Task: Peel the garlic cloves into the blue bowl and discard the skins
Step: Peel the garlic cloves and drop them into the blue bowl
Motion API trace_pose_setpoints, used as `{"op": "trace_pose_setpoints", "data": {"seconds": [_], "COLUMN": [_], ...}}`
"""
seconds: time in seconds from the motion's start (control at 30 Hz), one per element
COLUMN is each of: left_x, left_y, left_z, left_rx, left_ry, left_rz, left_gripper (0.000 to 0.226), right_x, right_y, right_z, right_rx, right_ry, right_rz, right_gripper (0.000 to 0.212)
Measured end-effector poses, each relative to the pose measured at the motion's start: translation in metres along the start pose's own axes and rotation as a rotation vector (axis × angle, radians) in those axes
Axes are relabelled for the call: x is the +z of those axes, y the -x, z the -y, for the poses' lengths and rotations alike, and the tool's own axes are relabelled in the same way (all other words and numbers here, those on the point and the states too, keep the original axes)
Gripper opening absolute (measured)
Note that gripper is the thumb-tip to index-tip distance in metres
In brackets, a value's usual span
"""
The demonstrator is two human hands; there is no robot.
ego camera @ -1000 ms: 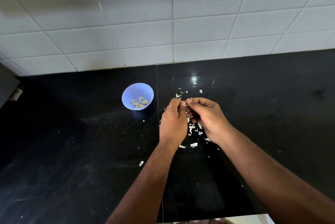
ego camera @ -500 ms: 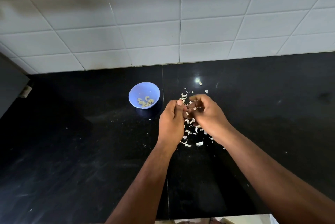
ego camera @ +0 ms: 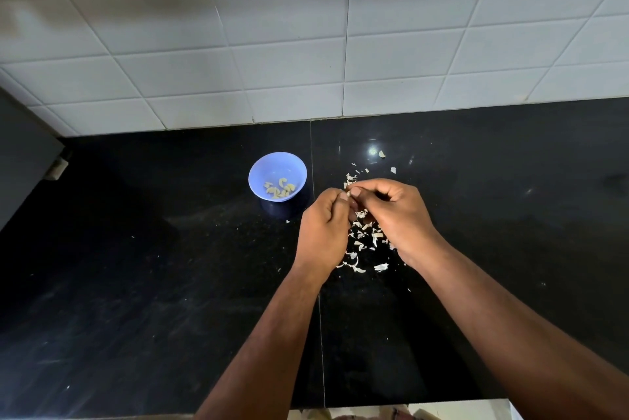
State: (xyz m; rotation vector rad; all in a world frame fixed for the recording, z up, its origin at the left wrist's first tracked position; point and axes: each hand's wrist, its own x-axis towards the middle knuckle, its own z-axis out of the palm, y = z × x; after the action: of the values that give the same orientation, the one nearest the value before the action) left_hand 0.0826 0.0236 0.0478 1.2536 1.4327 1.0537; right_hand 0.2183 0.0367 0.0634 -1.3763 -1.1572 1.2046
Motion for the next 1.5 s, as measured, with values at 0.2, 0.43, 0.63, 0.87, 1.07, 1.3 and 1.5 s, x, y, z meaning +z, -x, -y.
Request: {"op": "trace_pose_setpoints", "data": {"seconds": [0.2,0.43,0.63,0.87,1.07,1.3,1.5], "left_x": [-0.005,0.000,0.000,0.002,0.006,-0.003,-0.018], "left_y": [0.000,-0.001,-0.002,-0.003,0.001,-0.001,-0.002], "left_z": [-0.004,-0.005,-0.004,-0.007,-0.010,-0.013,0.007], "left_rx": [0.020,-0.017,0.012,0.012,-0.057,-0.224,-0.303], "left_ry": [-0.188,0.058,0.047,-0.066,0.105,0.169,-0.150], "left_rz": [-0.065,-0.120,-0.164,-0.295,-0.297,-0.247,-0.145], "left_gripper": [0.022,0.005,0.017,0.021,0.018,0.022,0.040], "right_x": [0.003,-0.001,-0.002,0.005,0.010,0.007,0.012], "right_y": [-0.001,-0.005,-0.005,0.000,-0.001,-0.007,-0.017], "right_z": [0.002,0.002,0.002,0.000,0.005,-0.002,-0.004], "right_rx": [-0.021,-0.077,-0.058,-0.107,0.264,0.424,0.390], "right_ry": [0.027,0.114,0.100,0.161,-0.238,-0.488,-0.438], "right_rz": [-0.031,-0.027,-0.001,0.001,0.117,0.090,0.099], "right_gripper": [0.010,0.011,0.010,0.016,0.016,0.013,0.006]}}
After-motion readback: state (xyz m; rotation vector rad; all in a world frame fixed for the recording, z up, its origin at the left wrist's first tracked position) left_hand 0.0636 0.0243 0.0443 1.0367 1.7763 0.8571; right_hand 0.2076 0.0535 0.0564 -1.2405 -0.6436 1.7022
